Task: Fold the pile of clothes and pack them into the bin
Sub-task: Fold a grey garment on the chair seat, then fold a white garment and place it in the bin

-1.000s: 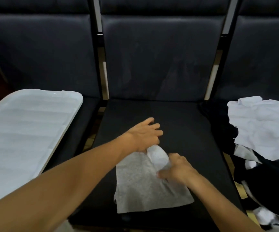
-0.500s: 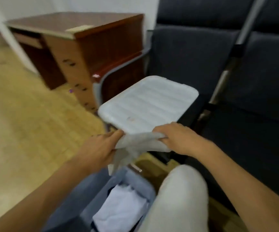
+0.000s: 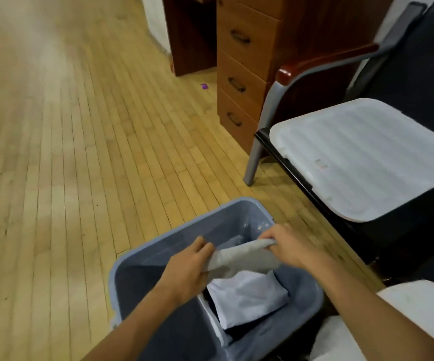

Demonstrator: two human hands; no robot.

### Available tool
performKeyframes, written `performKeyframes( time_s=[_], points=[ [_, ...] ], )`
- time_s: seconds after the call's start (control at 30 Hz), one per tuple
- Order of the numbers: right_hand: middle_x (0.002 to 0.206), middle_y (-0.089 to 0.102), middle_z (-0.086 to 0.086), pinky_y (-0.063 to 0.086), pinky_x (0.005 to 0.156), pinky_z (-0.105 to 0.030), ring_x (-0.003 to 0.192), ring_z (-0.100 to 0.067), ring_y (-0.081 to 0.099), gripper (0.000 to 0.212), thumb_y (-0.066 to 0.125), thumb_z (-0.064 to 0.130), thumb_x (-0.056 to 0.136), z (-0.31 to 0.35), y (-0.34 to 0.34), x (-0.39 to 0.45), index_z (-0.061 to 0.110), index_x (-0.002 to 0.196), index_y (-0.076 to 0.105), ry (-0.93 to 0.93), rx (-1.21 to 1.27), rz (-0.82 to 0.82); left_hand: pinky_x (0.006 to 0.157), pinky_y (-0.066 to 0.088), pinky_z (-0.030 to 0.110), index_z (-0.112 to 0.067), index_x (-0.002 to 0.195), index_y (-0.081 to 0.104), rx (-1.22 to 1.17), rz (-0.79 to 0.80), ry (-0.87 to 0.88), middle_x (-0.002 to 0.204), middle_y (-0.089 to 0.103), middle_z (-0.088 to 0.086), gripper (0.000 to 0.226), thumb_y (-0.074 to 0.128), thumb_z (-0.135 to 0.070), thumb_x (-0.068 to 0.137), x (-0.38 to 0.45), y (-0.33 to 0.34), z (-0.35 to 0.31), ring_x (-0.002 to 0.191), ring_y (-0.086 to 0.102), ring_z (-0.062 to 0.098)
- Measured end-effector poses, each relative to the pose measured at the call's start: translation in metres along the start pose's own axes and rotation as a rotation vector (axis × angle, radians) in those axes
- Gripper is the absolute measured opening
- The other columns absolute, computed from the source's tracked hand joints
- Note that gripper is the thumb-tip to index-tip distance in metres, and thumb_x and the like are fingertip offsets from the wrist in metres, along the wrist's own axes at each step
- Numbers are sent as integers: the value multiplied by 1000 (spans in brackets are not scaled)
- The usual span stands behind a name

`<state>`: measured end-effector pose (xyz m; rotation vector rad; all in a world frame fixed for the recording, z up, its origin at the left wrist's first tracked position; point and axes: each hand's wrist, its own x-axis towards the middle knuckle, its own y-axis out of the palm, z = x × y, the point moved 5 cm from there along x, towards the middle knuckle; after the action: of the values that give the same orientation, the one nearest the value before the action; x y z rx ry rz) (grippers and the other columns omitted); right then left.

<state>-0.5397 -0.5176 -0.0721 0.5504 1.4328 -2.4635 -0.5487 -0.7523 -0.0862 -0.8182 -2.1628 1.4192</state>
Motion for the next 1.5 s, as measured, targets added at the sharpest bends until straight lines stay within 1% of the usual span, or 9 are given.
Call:
performKeyframes(
  time_s=[0.1,0.2,0.33,0.5,0.7,0.83,1.07,1.3,1.5],
  points=[
    [88,63,-8,45,65,-37,84,-30,61,34,43,-1,80,-13,12,-9,19,89,69,47,-142,55,48,37,27,-22,97,52,42,7,44,90,50,-4,38,70,-17,64,-4,30,-9,65,52,19],
    [125,60,-7,48,91,-34,107,-28,60,29,56,11,90,-35,39,-26,24,115,63,147,-394,387,68,45,28,-26,112,47,63,257,95,107,46,-7,52,71,-25,65,-26,86,-15,86,57,20],
    [113,64,-11,49,83,-31,91,-24,62,44,62,28,94,-61,52,-42,7,131,56,303,-482,683,100,35,32,-32,140,33,-48,533,39,141,40,-7,57,57,-28,88,-54,122,-16,126,43,17],
    [122,63,-7,52,90,-35,108,-26,62,30,52,35,98,-50,8,-36,15,117,64,241,-223,286,92,43,27,-29,129,47,-219,314,33,126,50,-9,32,50,-30,97,-18,88,-32,109,52,12],
    [65,54,4,47,66,-36,65,-12,54,38,50,48,96,-52,-77,-89,20,70,51,49,191,-242,79,44,20,-28,108,54,-386,57,238,99,53,-14,11,49,-32,99,88,13,-132,90,53,1],
    [73,64,-3,54,71,-46,68,-13,61,51,39,63,91,-103,-126,-167,17,82,60,83,326,-512,68,43,19,-24,107,53,-426,17,401,93,53,-10,21,43,-41,99,141,-16,-241,82,54,9],
    [83,70,10,58,79,-38,80,0,67,35,44,51,99,-277,-124,-377,27,89,68,473,521,-873,70,45,17,-23,108,58,-435,165,741,88,58,-9,14,56,-29,95,172,40,-475,78,59,11],
    [72,67,4,56,70,-43,73,-14,65,38,43,51,99,-399,-53,-575,24,78,58,1000,450,-1120,70,48,18,-39,110,50,-428,524,1024,92,55,-16,15,56,-33,97,107,171,-682,85,58,6],
    [89,66,9,53,71,-35,86,-18,65,17,51,45,96,-425,9,-662,31,94,60,1340,488,-1037,79,49,31,-34,119,47,-339,557,1284,105,47,-18,21,51,-36,98,39,255,-820,92,50,3]
  ],
)
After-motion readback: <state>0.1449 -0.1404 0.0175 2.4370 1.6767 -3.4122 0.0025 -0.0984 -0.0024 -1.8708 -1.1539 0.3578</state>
